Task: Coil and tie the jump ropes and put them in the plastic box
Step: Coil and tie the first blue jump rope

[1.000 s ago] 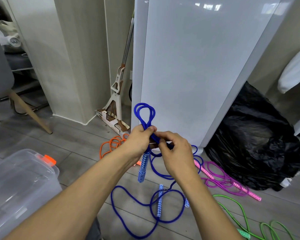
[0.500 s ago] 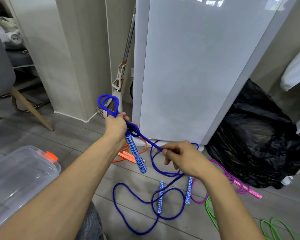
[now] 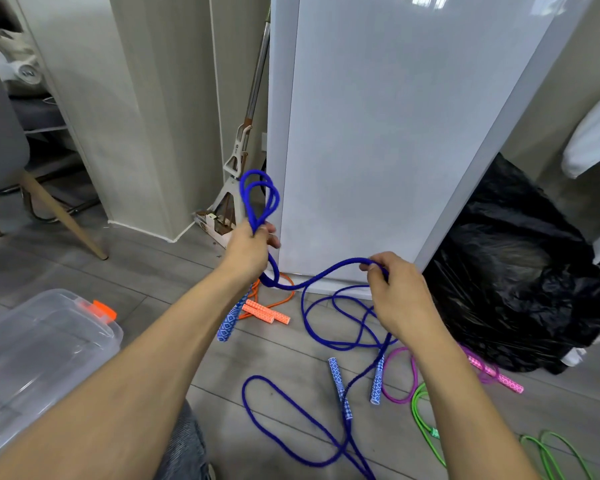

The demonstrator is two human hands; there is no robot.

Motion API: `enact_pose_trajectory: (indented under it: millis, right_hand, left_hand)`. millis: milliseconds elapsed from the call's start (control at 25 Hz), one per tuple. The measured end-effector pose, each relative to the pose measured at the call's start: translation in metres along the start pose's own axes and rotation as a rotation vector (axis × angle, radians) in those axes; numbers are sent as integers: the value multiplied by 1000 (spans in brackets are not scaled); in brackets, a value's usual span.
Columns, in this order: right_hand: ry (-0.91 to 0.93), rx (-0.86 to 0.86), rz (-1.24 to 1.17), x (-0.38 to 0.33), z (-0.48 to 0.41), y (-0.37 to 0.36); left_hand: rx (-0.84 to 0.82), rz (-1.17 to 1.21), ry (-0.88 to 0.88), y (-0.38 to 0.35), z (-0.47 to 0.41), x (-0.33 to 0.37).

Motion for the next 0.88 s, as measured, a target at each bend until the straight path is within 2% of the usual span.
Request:
enact_pose_trajectory:
  millis: [120,240,400,640,800,880]
  right_hand:
    - [126,-29,-74,-12,6,-2]
    - [157,-60,-82,-18,11,-11]
    - [95,-33,-156,-16,12,-15]
    - [171,179,-105,-24,17,-7]
    - [146,190,-96,-25,20,-5]
    - [97,164,-71,-21,18,-6]
  left_hand:
    - [-263,-11,-19,-19,17,9]
    - [-425,-34,-58,-37,35,18]
    - [-537,-24,-58,-46,52,26]
    - [-690,65,20,-53,65,27]
    - [-762,99,92,-50,62,23]
    - [-724,54,84,-47,59,20]
Point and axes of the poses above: each hand's wrist, its own z-axis away from the middle knuckle, its own y-axis out of the back of the hand, x = y × z, the point moved 5 cm from there along -z, towards the middle knuckle, and after that the axes turned 9 degrees about -y, right-handed, at the moved point
